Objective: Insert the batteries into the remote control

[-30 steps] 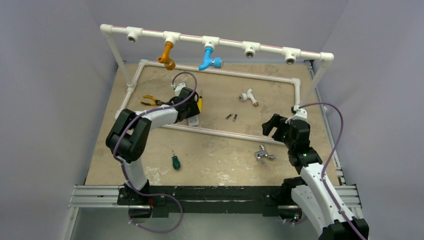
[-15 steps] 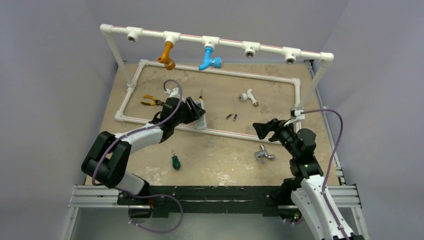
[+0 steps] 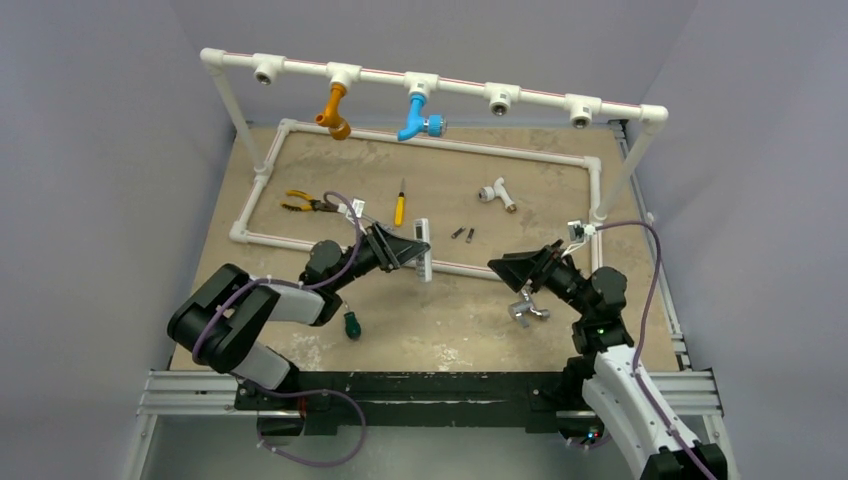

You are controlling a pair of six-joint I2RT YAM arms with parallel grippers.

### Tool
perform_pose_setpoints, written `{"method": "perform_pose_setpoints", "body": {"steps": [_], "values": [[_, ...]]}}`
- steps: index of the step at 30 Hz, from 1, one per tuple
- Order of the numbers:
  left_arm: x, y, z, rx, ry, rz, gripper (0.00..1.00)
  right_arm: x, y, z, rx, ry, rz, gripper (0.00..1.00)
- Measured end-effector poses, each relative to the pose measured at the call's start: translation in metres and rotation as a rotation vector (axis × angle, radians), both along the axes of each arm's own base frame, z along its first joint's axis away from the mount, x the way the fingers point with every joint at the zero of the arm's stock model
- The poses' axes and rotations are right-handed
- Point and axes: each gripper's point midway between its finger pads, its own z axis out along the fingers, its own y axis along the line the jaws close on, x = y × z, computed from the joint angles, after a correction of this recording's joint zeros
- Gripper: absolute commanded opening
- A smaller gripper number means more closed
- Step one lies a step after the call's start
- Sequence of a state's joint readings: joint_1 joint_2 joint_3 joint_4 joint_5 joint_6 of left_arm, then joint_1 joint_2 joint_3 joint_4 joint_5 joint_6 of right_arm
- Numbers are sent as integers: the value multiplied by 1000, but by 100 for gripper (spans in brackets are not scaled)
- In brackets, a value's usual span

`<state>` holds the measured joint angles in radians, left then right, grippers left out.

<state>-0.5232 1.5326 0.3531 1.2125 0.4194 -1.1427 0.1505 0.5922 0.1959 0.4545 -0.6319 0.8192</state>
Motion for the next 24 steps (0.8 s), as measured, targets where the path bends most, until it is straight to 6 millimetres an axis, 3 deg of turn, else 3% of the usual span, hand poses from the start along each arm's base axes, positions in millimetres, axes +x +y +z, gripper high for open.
{"method": "perform_pose_setpoints", "body": {"steps": [8, 19, 24], "values": [[-32, -19, 54, -130, -111, -90, 0, -21, 20, 11, 108, 18, 158, 99], [-58, -57, 101, -227, -169, -206, 0, -55, 68, 27, 136, 34, 399, 99], [-67, -65, 106, -238, -173, -232, 0, -57, 74, 34, 167, 31, 423, 99]]}}
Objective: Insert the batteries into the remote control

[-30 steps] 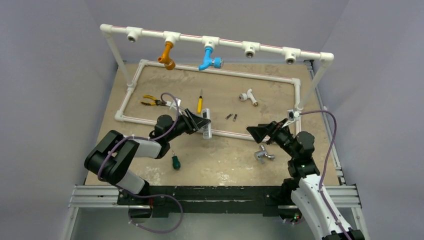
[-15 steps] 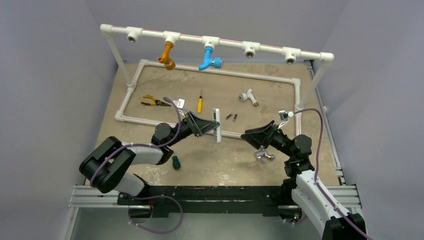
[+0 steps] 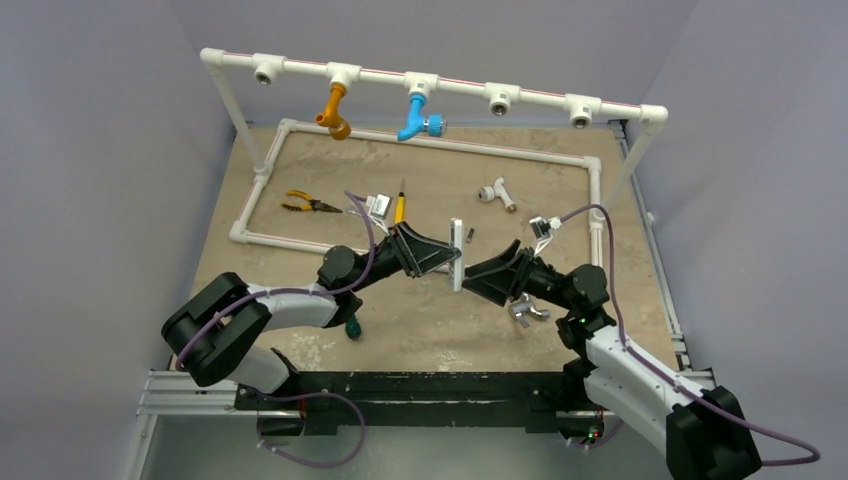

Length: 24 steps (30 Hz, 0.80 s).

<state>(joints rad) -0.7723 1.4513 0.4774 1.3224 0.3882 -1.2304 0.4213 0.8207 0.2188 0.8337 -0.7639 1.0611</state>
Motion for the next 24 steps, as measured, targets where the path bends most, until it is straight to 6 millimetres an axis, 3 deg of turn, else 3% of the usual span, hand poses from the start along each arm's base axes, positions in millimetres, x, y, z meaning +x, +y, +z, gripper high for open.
{"method": "perform_pose_setpoints", "body": {"steps": [6, 12, 24], "values": [[-3, -8, -2, 4, 7, -18, 0, -2, 1, 10, 32, -27, 4, 99], [-6, -20, 5, -9, 2, -43, 0, -3, 4, 8, 29, -17, 12, 97], [-6, -28, 9, -16, -2, -56, 2, -3, 5, 9, 36, -12, 17, 70]]}}
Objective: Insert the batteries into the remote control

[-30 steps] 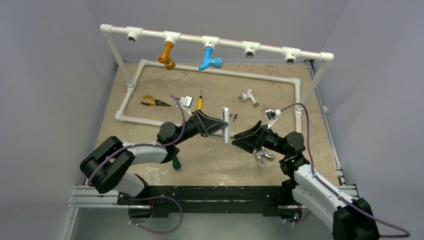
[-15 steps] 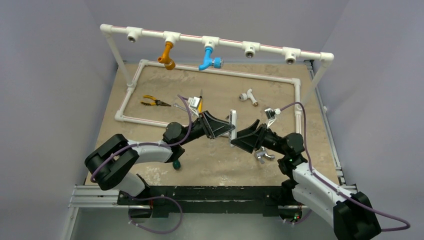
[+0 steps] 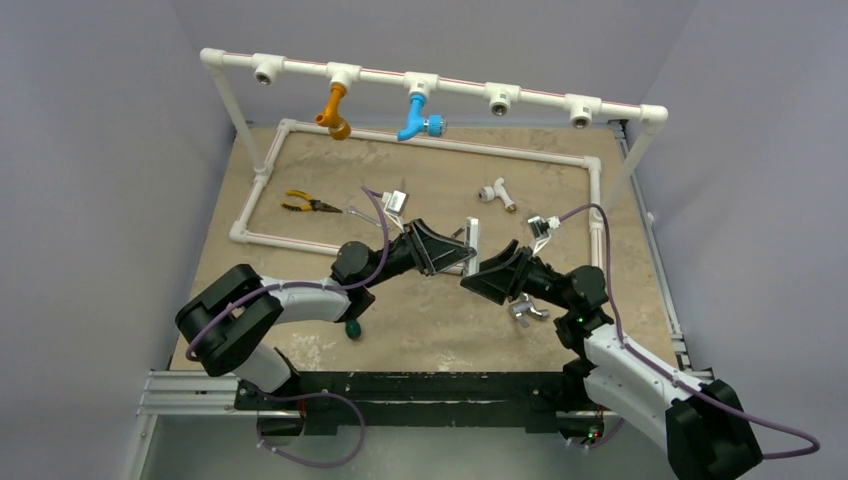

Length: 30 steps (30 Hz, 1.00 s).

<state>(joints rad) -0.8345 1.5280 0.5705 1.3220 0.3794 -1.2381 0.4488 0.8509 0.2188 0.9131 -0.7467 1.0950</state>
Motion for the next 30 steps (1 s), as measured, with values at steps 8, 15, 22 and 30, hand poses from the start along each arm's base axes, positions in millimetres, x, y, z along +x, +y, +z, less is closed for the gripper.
{"method": "perform_pose_setpoints", "body": {"steps": [8, 15, 22, 30], "values": [[-1, 0, 3, -12, 2, -1, 21, -1, 0, 9, 32, -9, 0, 15], [0, 0, 3, -15, 6, 4, 70, -2, -2, 8, 24, 7, -16, 0], [-2, 4, 4, -15, 5, 14, 100, 1, -10, 12, -48, -11, -95, 0], [-9, 22, 2, 62, 32, 71, 100, 21, -34, 7, -260, -24, -297, 0]]}}
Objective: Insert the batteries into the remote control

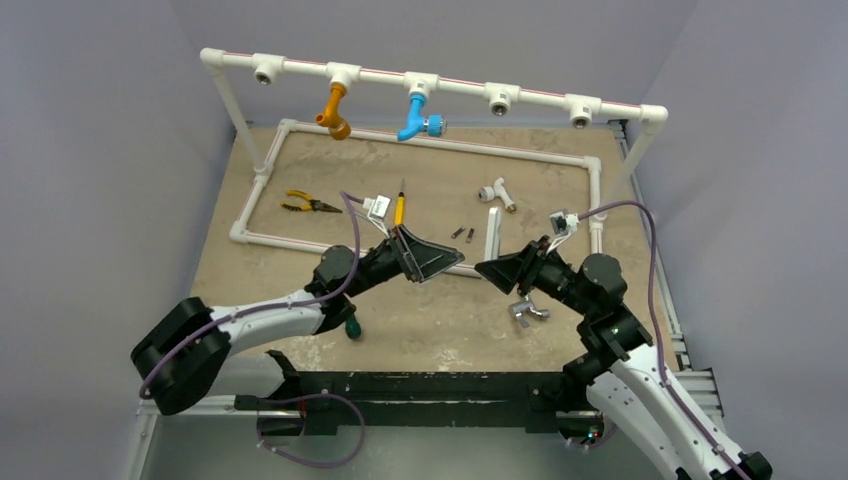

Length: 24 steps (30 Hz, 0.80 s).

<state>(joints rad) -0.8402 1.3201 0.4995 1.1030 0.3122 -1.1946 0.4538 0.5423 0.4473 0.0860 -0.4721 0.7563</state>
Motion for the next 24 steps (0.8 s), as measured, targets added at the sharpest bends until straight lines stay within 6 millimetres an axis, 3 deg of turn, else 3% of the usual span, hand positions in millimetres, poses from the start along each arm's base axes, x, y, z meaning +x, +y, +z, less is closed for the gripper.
{"method": "perform_pose_setpoints", "body": {"steps": [7, 12, 19, 24], "values": [[8, 23, -7, 215, 36, 145, 100, 13, -25, -47, -207, 109, -149, 0], [13, 29, -27, 385, 84, 216, 100, 7, -26, -82, -356, 185, -141, 0], [6, 22, -70, 565, 138, 220, 100, -8, -4, -92, -459, 185, -35, 0], [6, 21, -82, 610, 157, 233, 100, -17, 8, -99, -482, 187, 23, 0]]}}
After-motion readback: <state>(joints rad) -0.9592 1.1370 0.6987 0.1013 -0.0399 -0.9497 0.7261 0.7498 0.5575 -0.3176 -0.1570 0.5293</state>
